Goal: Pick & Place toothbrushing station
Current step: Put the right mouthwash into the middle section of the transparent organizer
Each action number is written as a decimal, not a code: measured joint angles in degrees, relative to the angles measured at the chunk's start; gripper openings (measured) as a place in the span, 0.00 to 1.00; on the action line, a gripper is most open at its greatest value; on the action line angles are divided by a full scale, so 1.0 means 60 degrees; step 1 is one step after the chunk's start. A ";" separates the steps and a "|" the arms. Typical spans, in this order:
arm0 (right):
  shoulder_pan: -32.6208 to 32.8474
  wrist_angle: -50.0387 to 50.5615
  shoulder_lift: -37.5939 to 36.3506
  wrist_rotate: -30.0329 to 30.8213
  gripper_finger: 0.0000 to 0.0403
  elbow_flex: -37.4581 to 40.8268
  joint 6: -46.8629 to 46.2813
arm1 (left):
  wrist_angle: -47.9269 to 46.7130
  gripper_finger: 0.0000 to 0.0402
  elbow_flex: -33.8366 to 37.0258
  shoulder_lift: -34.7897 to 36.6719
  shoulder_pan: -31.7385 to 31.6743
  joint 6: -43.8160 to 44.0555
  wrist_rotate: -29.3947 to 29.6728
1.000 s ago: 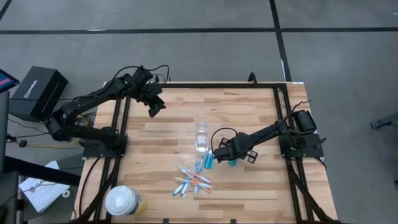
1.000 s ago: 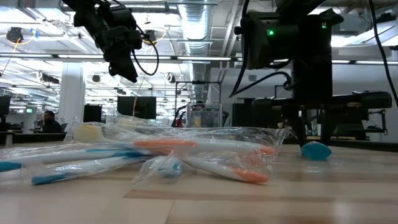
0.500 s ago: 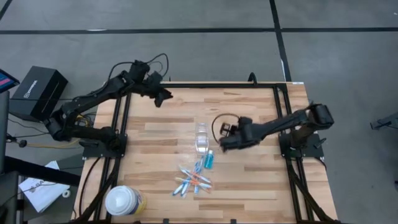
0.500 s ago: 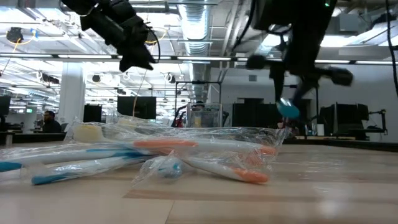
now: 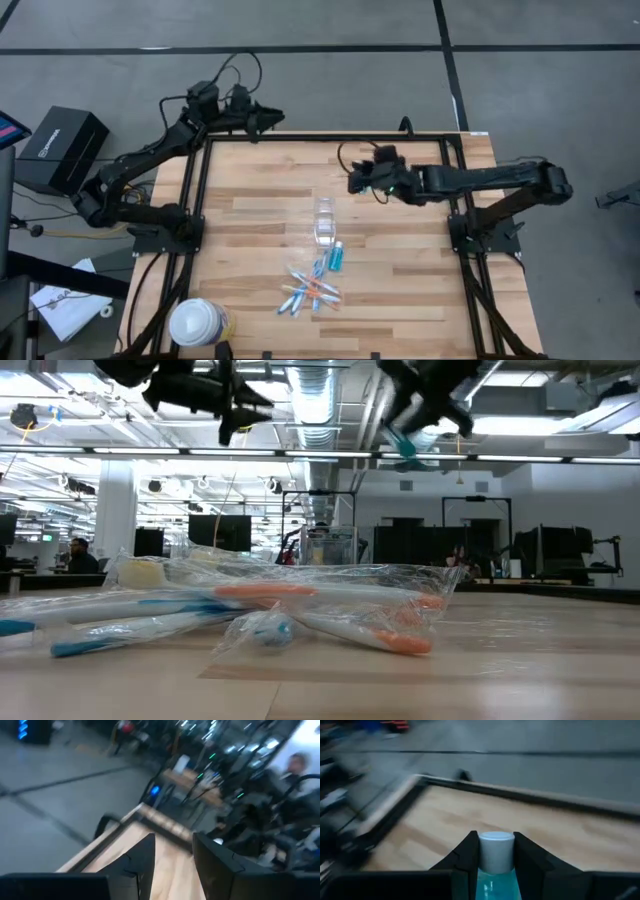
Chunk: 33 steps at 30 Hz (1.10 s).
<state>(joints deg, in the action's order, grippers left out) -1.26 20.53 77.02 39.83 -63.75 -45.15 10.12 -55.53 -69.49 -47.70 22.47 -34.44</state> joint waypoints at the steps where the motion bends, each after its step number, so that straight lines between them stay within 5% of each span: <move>1: -0.0119 -0.0508 -0.0067 -0.0388 0.20 0.0000 0.0852 | 0.0406 0.31 0.0000 0.0000 0.0031 0.0281 -0.0112; 8: -0.0654 -0.2675 -0.0285 -0.2226 0.20 0.0000 0.3934 | 0.2349 0.31 0.0000 0.0007 0.0189 0.1530 -0.0436; 20: -0.1274 -0.6814 0.1197 -0.5237 0.20 -0.0005 0.4360 | 0.2327 0.31 0.0000 0.0007 0.0101 0.1249 -0.1143; 33: -0.1013 -0.8343 0.2806 -0.5412 0.20 -0.0004 0.4095 | -0.0500 0.31 0.0004 0.0004 0.0007 -0.1500 -0.1699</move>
<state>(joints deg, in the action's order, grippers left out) -7.34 -29.52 93.86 7.35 -63.77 -20.58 7.12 -55.51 -69.47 -47.66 13.47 -44.64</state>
